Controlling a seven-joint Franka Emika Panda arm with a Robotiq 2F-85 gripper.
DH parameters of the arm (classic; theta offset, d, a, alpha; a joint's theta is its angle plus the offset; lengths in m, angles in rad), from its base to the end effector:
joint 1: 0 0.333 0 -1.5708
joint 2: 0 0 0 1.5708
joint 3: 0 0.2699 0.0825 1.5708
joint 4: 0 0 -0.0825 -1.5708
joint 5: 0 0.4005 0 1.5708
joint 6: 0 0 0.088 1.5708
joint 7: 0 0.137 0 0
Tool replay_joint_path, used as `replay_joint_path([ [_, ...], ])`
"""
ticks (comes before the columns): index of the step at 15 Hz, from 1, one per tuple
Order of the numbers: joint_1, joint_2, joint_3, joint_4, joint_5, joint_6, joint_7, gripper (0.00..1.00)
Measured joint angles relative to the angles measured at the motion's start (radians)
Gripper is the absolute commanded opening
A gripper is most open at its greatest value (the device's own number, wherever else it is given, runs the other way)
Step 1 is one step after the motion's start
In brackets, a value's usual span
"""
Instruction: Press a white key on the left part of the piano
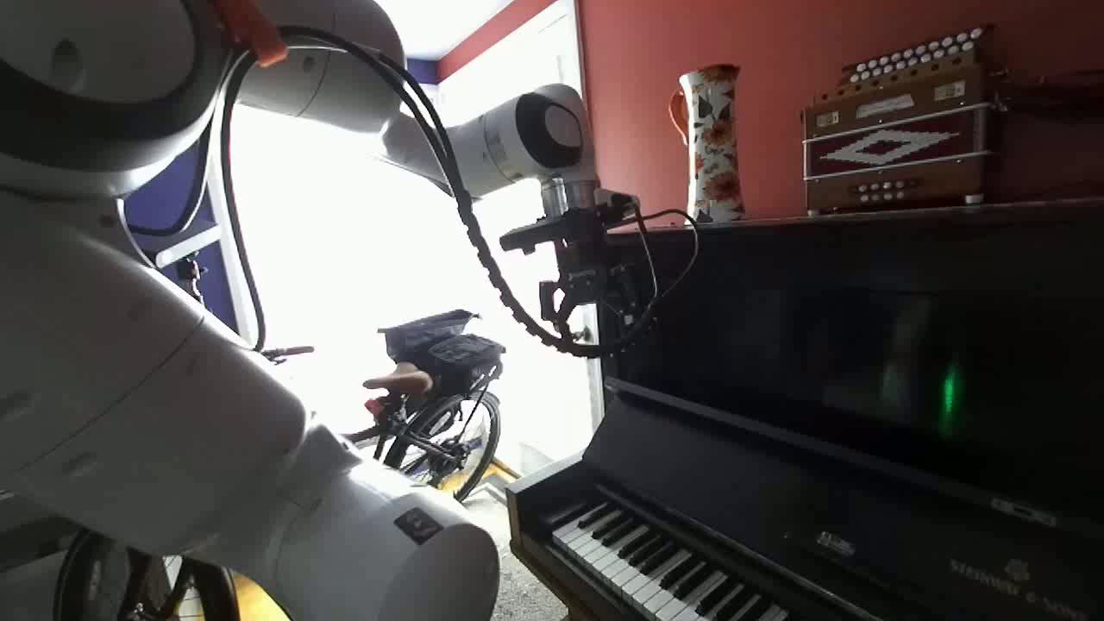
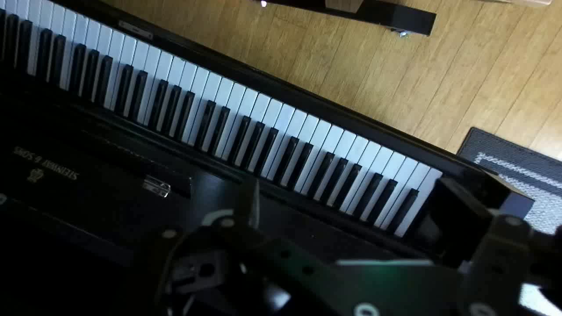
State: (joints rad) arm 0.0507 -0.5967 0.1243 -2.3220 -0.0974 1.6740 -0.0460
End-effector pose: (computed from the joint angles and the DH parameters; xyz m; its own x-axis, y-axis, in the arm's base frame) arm 0.4020 0.0602 0.4808 0.9770 0.2034 -0.0634 0.2112 -0.9638 0.1624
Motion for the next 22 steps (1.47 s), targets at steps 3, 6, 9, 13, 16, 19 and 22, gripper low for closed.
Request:
replay_joint_path([
  [3, 0.000, 0.000, 0.000, 0.000, 0.000, 0.000, 0.000, 1.00],
  [6, 0.000, 0.000, 0.000, 0.000, 0.000, 0.000, 0.000, 1.00],
  [9, 0.000, 0.000, 0.000, 0.000, 0.000, 0.000, 0.000, 1.00],
  [13, 0.018, 0.007, 0.000, -0.004, 0.021, 0.008, -0.018, 1.00],
  [16, 0.104, 0.066, 0.017, -0.043, 0.119, 0.080, -0.055, 1.00],
  [19, 0.180, 0.172, 0.051, -0.070, 0.186, 0.175, -0.081, 1.00],
  [22, 0.222, 0.268, 0.063, -0.068, 0.216, 0.225, -0.144, 1.00],
])
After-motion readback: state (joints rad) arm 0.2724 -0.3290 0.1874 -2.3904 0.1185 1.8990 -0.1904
